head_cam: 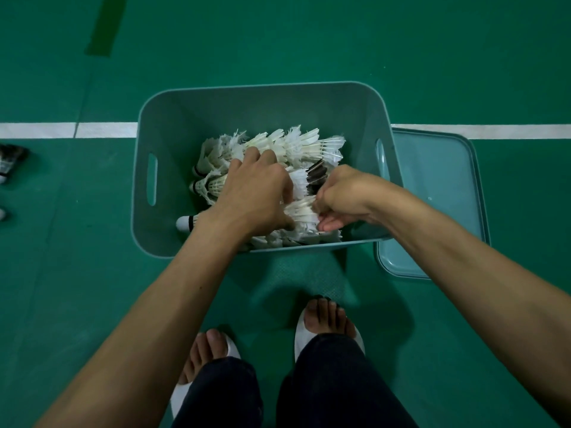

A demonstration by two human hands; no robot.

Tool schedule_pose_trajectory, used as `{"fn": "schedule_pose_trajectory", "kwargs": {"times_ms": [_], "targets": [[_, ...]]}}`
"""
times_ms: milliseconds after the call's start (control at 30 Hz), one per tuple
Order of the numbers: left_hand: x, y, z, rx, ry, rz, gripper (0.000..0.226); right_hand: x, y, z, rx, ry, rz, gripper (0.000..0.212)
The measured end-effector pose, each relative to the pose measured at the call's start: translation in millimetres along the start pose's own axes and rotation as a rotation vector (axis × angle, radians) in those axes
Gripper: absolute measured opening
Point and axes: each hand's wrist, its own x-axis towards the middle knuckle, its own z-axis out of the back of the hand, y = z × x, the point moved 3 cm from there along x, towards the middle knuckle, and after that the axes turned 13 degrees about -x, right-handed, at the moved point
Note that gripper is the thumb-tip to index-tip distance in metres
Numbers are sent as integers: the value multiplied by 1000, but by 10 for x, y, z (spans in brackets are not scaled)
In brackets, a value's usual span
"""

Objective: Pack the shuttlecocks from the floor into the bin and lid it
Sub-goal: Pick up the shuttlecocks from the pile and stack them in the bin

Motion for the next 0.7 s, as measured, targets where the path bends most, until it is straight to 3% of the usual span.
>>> {"fn": "schedule_pose_trajectory", "kwargs": {"times_ms": [133, 200, 300, 433, 567, 700], "targets": [[-12, -6, 17, -36, 31, -20, 46, 10, 23, -19, -102, -62, -21, 17], [-57, 9, 84, -81, 10, -41, 50, -79, 95, 51, -316, -183, 8, 22], [-239, 135, 329, -198, -110, -93, 39, -366, 311, 323, -644, -459, 66, 44], [-587, 502, 741, -334, -358, -79, 19, -495, 870, 472, -602, -645, 202, 63], [-881, 1052, 1012, -517, -599, 11, 9, -544, 1710, 100, -601, -698, 469, 69], [-1018, 1821, 1015, -588, -724, 206, 8, -468, 2518, -350, -739, -650, 693, 69]]}}
